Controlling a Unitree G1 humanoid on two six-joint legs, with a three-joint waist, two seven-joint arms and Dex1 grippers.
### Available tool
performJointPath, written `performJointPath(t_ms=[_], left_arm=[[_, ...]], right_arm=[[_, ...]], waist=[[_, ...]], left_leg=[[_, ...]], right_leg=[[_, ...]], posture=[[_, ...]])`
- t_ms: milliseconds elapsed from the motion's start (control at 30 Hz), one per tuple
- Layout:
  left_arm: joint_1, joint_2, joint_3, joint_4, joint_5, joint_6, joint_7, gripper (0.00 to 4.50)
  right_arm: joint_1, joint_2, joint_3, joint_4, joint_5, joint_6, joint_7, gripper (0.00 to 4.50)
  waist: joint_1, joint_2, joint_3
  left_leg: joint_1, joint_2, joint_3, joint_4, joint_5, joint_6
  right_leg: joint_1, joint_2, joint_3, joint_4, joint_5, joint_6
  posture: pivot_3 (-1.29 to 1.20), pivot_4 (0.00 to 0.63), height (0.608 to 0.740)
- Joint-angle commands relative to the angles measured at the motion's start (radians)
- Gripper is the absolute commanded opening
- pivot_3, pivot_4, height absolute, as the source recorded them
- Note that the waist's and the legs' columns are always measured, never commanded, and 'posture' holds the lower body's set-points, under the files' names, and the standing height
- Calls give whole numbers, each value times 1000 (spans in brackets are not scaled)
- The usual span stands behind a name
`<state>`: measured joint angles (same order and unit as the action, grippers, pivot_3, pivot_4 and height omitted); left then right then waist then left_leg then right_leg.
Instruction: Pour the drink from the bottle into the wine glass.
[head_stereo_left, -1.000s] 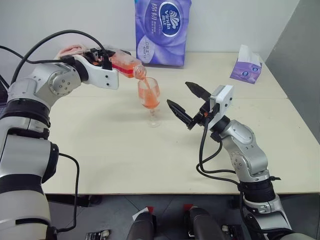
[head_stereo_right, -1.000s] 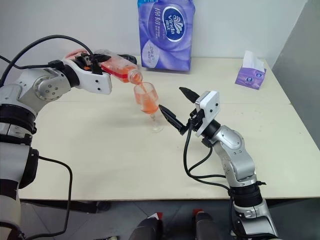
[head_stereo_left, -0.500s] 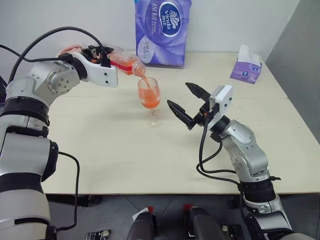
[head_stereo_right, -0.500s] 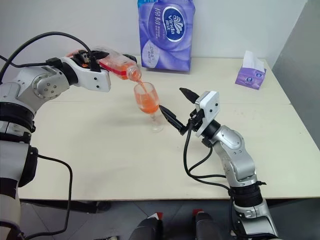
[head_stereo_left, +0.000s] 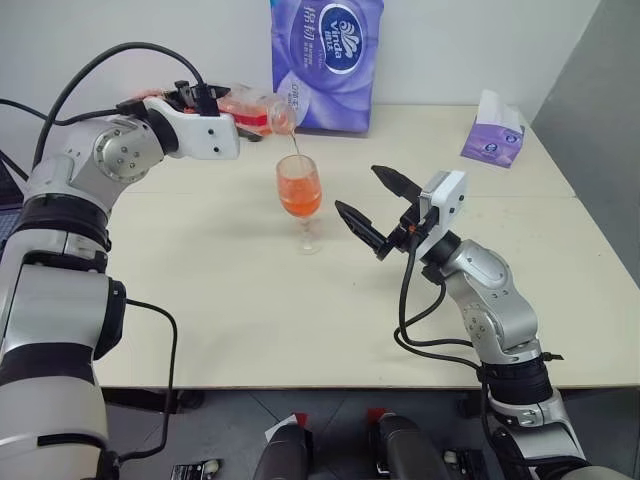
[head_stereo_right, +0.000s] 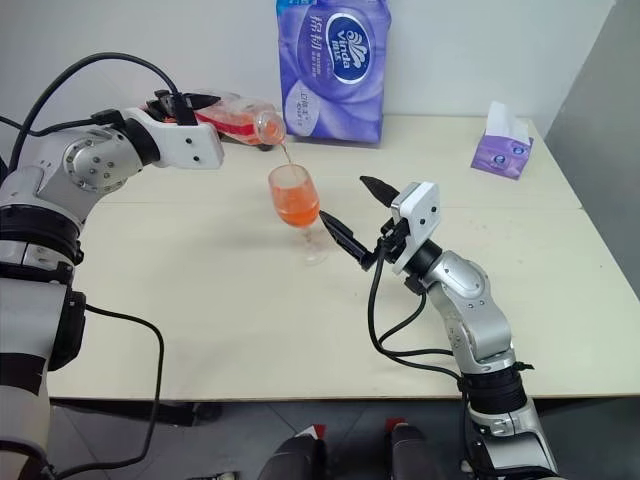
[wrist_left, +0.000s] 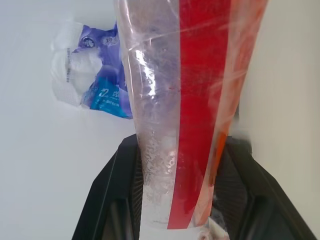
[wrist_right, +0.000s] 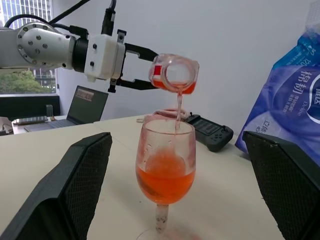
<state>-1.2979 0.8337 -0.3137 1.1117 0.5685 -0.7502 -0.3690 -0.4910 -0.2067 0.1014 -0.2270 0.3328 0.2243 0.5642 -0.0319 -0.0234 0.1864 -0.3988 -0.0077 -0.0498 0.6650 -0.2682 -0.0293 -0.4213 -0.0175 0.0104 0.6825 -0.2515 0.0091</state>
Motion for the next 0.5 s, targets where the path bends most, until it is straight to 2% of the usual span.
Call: performJointPath(t_ms=[33, 300, 500], left_arm=[[9, -5, 67, -41, -104, 20, -60, 1632], [100, -69, 232, -183, -378, 247, -227, 1632], [296, -146, 401, -401, -559, 585, -158, 1632]], right_arm=[[-10, -9, -11, -27, 2, -9, 2, 4500], [-25, -19, -11, -9, 13, -18, 28, 4500], [36, -84, 16, -87, 52, 23, 135, 4500]], waist=[[0, 0, 0], [-1, 0, 0], [-2, 0, 0]], left_leg=[[0, 0, 0, 0, 0, 0], [0, 0, -1, 1, 0, 0], [1, 1, -3, 1, 0, 0]], right_leg=[[0, 0, 0, 0, 0, 0], [0, 0, 0, 0, 0, 0], [0, -1, 3, 2, 0, 0]], posture=[[0, 150, 740], [0, 150, 740], [0, 150, 740]])
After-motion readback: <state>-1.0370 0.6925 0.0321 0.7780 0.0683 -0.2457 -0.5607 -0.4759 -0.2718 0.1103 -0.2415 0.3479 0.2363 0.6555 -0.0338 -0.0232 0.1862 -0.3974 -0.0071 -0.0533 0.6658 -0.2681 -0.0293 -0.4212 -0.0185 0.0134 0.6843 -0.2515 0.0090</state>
